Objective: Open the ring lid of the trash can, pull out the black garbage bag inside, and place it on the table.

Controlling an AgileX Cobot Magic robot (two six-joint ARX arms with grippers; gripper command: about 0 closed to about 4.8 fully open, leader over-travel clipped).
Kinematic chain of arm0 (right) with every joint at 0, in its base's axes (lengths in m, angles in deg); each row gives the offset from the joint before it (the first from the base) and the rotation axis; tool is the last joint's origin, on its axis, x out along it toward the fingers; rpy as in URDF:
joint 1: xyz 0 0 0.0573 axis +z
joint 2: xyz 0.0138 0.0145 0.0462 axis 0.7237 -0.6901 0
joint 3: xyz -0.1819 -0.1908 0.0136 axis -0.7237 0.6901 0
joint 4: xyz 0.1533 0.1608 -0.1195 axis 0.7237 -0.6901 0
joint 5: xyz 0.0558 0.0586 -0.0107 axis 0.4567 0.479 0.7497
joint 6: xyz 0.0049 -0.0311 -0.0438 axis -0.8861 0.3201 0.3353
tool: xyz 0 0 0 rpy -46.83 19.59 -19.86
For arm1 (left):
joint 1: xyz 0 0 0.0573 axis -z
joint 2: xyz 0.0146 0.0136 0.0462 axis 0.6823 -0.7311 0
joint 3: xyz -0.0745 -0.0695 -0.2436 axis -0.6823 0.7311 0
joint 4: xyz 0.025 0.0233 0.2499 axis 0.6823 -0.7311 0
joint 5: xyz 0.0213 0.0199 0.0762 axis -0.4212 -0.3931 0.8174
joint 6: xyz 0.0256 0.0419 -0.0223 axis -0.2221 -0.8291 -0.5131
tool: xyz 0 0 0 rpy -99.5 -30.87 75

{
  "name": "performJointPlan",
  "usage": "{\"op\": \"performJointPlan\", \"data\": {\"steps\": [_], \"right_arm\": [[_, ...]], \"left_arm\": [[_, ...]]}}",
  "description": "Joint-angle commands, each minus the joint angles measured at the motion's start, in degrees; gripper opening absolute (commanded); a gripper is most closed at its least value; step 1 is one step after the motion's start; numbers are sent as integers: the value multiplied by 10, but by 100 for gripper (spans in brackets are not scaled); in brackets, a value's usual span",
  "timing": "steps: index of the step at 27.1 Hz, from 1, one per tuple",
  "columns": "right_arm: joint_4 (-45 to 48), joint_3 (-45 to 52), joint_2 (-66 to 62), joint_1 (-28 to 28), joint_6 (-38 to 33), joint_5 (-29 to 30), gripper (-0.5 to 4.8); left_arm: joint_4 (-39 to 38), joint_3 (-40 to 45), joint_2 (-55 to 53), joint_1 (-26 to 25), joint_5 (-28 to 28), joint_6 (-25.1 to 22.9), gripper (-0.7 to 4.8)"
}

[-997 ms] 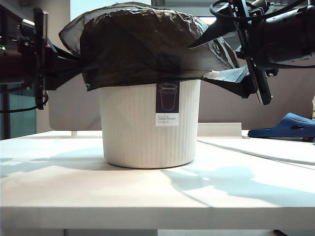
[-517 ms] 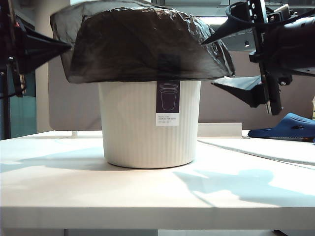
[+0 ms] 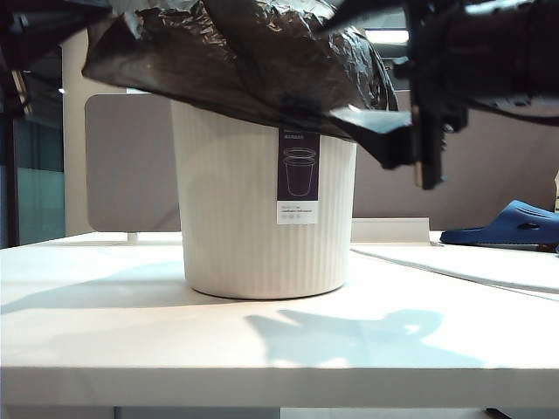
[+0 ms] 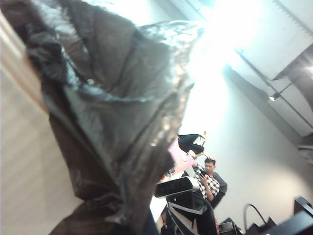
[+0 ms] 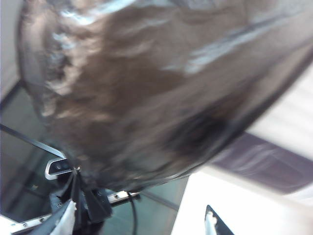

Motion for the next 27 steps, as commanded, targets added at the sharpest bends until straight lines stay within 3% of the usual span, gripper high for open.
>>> {"op": "performJointPlan", "data": {"steps": [1, 3, 7, 15, 27], "right_arm": [[50, -1, 1, 47, 0, -70, 337], [50, -2, 1, 78, 0, -110, 337], [51, -5, -4, 116, 6, -133, 337], [52, -5, -6, 144, 9, -168, 337], [52, -115, -53, 196, 17, -216, 336]], "left_arm": [[16, 1, 30, 18, 6, 16, -6], [16, 1, 40, 36, 18, 22, -6], [16, 1, 41, 92, 51, 22, -6], [17, 1, 42, 165, 102, 24, -6], [19, -1, 49, 166, 126, 50, -6]]}}
